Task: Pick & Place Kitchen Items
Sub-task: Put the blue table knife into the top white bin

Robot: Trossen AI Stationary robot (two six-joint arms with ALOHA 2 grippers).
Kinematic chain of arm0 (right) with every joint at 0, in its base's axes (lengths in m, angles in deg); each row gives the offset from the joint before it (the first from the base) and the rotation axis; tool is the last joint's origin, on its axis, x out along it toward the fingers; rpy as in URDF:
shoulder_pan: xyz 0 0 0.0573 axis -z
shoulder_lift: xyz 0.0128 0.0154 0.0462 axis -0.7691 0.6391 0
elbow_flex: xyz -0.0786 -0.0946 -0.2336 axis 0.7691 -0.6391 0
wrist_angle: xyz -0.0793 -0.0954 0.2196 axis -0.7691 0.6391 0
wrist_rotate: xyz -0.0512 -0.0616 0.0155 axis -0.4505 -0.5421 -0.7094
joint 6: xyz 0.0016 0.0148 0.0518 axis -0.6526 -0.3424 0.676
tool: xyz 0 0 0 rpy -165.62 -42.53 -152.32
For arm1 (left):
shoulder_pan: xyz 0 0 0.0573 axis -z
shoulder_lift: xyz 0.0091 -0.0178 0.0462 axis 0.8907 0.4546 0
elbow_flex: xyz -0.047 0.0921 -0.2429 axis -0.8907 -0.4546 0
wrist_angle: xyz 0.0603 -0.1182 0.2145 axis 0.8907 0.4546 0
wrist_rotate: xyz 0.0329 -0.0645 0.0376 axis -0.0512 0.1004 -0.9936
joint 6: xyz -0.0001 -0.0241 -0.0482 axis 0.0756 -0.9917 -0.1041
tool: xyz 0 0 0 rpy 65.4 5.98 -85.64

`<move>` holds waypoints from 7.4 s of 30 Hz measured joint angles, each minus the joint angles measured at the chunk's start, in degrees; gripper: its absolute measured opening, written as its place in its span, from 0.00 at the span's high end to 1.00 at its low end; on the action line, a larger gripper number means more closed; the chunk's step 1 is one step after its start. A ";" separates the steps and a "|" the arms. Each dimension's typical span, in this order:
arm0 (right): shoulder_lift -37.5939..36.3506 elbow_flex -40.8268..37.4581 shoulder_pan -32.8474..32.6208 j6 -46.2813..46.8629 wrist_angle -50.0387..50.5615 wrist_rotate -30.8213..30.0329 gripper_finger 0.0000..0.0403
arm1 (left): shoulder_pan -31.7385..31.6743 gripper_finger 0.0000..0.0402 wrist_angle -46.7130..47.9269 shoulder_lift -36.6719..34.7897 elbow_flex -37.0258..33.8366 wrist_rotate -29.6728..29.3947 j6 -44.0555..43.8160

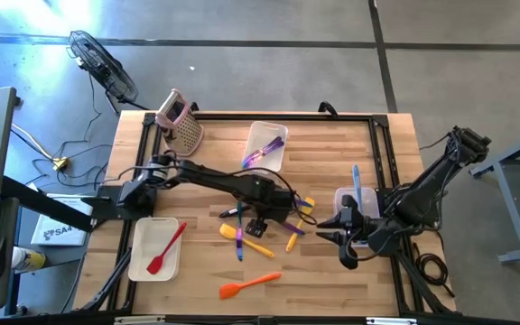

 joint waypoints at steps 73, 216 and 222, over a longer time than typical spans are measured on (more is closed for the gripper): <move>0.29 0.00 0.00 -0.62 -0.47 1.14 0.77 | 2.75 0.93 13.46 2.84 6.91 -9.92 -0.42; 8.16 -0.02 -9.33 4.43 -6.35 -9.13 0.78 | -31.57 0.85 34.17 11.93 33.90 17.43 -36.27; 8.16 -0.02 -9.35 4.34 -6.35 -9.13 0.78 | -30.70 0.85 38.17 9.83 35.49 27.72 -33.37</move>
